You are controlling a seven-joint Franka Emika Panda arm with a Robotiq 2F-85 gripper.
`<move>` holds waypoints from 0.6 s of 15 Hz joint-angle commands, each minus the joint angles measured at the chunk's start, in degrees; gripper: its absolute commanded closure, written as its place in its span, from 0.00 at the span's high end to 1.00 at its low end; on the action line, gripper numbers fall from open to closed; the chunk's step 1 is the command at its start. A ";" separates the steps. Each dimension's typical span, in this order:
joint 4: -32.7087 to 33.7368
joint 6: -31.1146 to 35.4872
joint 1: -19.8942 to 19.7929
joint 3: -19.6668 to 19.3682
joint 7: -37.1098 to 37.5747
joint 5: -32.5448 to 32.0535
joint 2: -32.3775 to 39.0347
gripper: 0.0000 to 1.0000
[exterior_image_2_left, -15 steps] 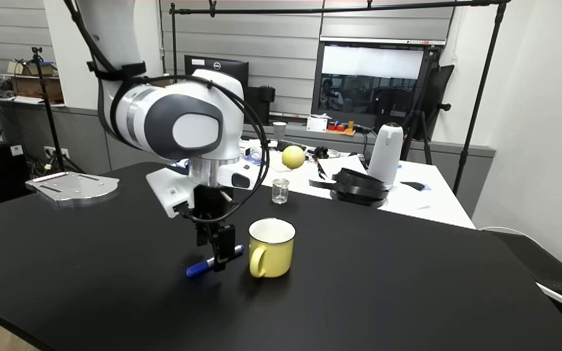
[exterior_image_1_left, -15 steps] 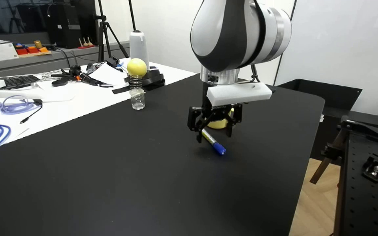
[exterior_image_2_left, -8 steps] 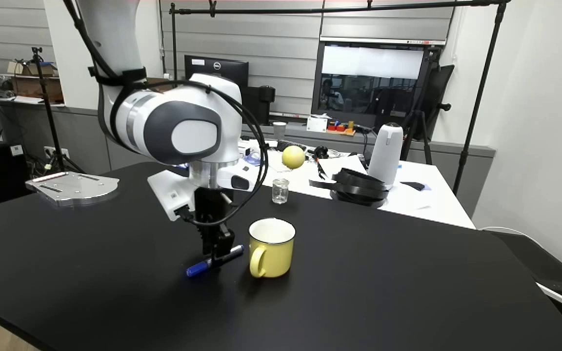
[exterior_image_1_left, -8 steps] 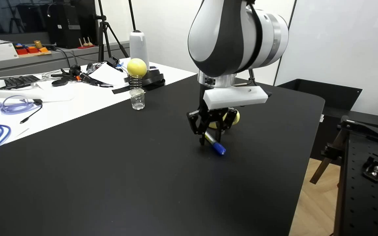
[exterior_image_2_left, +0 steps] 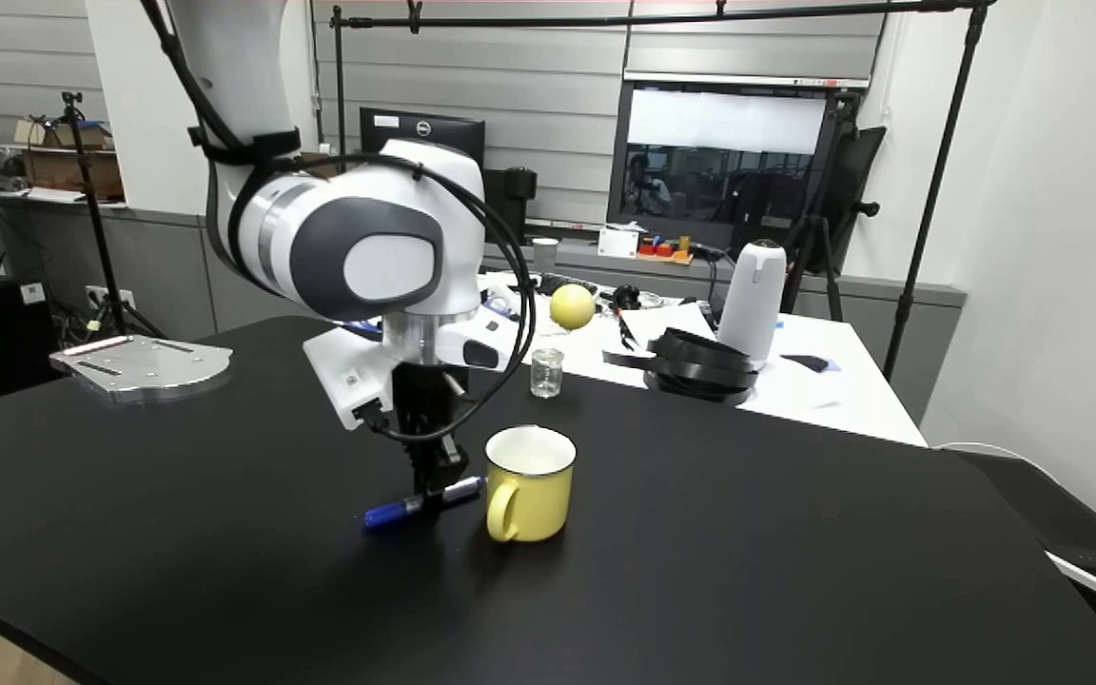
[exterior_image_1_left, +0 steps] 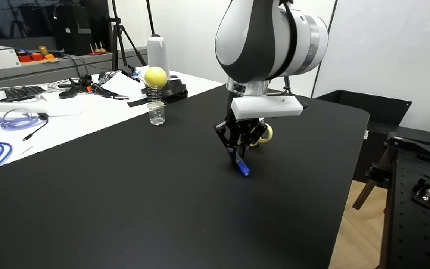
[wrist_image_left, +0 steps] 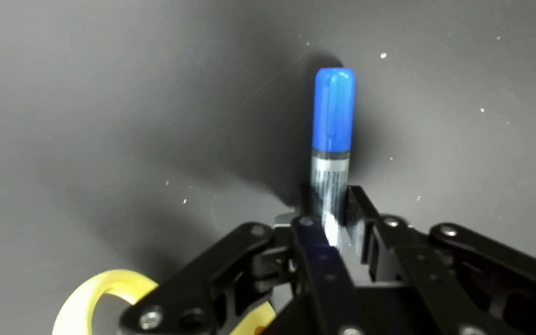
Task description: Put the blue marker inside the yellow mug
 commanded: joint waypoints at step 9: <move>-4.35 4.92 -2.84 5.28 -4.05 2.77 -12.01 0.05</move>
